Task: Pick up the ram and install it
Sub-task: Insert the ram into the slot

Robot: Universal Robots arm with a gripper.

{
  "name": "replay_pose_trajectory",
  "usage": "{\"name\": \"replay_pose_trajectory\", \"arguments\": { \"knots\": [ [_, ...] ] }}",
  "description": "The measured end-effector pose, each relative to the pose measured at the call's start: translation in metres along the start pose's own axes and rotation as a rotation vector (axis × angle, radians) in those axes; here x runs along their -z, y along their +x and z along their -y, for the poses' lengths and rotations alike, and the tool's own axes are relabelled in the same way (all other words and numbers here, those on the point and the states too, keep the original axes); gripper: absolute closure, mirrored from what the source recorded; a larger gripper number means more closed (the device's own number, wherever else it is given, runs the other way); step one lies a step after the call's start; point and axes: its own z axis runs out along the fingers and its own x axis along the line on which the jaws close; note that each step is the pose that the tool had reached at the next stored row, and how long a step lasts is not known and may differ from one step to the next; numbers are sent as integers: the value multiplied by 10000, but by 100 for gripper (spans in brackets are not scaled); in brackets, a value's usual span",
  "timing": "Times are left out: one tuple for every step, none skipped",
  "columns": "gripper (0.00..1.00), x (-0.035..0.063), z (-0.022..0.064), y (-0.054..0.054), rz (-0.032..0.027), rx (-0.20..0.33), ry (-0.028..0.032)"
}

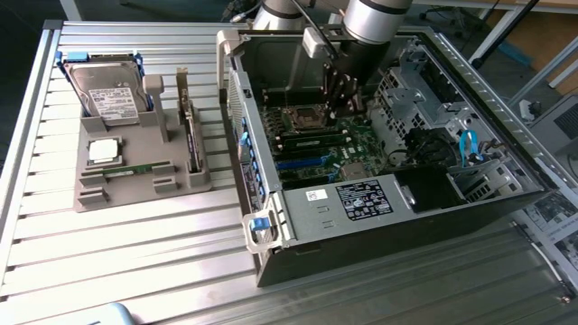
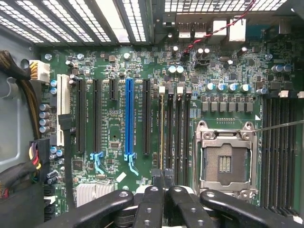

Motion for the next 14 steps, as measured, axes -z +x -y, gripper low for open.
{"name": "replay_pose_trajectory", "arguments": {
  "knots": [
    [89, 5, 0, 0, 0, 0, -1],
    [89, 10, 0, 1, 0, 0, 0],
    [89, 17, -1, 1, 0, 0, 0],
    [89, 23, -1, 1, 0, 0, 0],
    [89, 31, -1, 1, 0, 0, 0],
    [89, 34, -1, 2, 1, 0, 0],
    [89, 38, -1, 2, 1, 0, 0],
    [89, 42, -1, 2, 1, 0, 0],
    [89, 46, -2, 2, -1, 0, -1],
    [89, 52, -2, 3, -2, 0, -1],
    [89, 59, -2, 3, 0, 0, -1],
    [89, 73, -3, 4, 0, 1, -1],
    [89, 83, -3, 4, 0, 0, 0],
    [89, 97, -4, 5, 0, 0, -1]
  ]
}}
